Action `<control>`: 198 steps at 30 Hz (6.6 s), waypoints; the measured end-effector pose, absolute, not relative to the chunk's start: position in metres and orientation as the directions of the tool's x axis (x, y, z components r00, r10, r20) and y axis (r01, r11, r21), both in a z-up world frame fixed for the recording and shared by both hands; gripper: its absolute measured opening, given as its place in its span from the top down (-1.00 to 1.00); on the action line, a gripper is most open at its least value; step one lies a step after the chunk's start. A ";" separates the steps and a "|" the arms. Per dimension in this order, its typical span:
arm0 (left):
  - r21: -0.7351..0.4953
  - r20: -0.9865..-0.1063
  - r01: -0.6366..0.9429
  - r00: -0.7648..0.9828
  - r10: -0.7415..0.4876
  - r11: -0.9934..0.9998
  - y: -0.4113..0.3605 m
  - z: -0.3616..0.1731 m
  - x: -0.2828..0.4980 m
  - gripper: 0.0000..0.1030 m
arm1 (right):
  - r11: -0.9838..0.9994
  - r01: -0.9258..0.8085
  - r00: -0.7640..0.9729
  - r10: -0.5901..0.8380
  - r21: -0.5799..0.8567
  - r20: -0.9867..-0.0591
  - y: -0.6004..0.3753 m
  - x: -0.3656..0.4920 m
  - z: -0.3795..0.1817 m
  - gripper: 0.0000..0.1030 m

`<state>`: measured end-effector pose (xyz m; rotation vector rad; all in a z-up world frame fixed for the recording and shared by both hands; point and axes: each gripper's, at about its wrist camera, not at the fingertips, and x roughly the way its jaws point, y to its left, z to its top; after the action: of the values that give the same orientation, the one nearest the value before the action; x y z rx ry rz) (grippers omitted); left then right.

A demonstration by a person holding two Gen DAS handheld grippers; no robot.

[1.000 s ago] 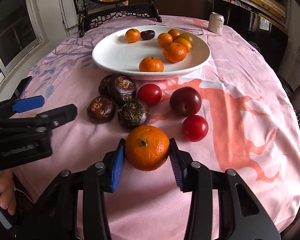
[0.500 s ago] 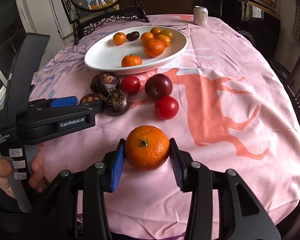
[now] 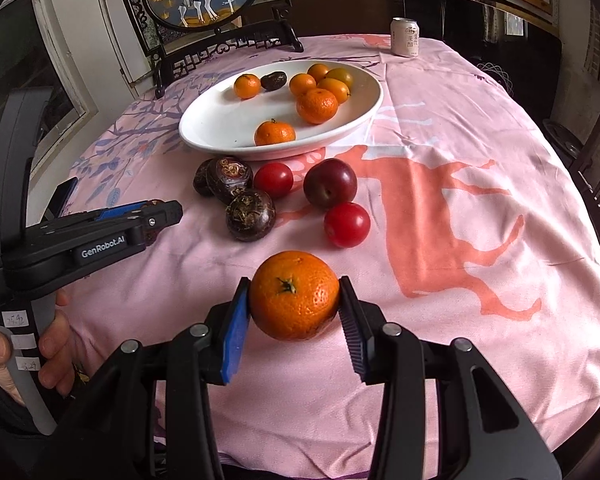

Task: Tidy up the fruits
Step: 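Grasp an orange with the right tool while the left tool grasps a dark brown fruit, then carry both fruits onto the white plate and open both tools, then grasp a red tomato with the right tool while the left tool grasps a dark brown fruit, then carry both fruits onto the white plate and open both tools, then grasp a dark red plum with the right tool while the left tool grasps a dark brown fruit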

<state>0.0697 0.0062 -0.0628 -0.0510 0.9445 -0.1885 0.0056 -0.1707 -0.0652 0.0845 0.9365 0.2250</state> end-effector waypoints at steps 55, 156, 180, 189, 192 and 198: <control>-0.106 -0.729 0.143 0.662 -0.175 0.984 0.013 0.002 0.108 -0.81 | 0.966 -0.259 0.677 0.185 0.004 -0.713 -0.161 0.067 0.001 -0.58; -0.093 -0.828 0.051 0.551 -0.106 0.994 -0.016 -0.020 0.297 -0.61 | 0.963 -0.263 0.605 0.205 0.050 -0.769 -0.145 0.241 -0.037 -0.23; -0.086 -0.760 0.025 0.645 -0.081 0.996 0.046 -0.024 0.087 -0.89 | 0.963 -0.263 0.639 0.223 0.063 -0.737 -0.151 0.049 -0.011 -0.26; -0.071 -0.773 0.047 0.629 -0.085 0.996 0.045 -0.036 0.075 -0.89 | 0.979 -0.202 0.619 0.131 0.004 -0.775 -0.164 0.071 -0.058 -0.26; -0.054 -0.777 0.037 0.626 -0.066 0.998 0.045 -0.039 0.076 -0.89 | 0.981 -0.186 0.581 0.148 0.046 -0.801 -0.173 0.093 -0.074 -0.26; -0.007 -0.802 0.038 0.596 -0.028 0.999 0.038 -0.055 0.096 -0.88 | 0.974 -0.195 0.541 0.206 0.117 -0.815 -0.173 0.108 -0.087 0.24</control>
<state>0.0960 0.0375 -0.0553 0.0108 0.9312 -0.0384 0.1076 -0.1734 -0.0867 0.0127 0.9705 0.2381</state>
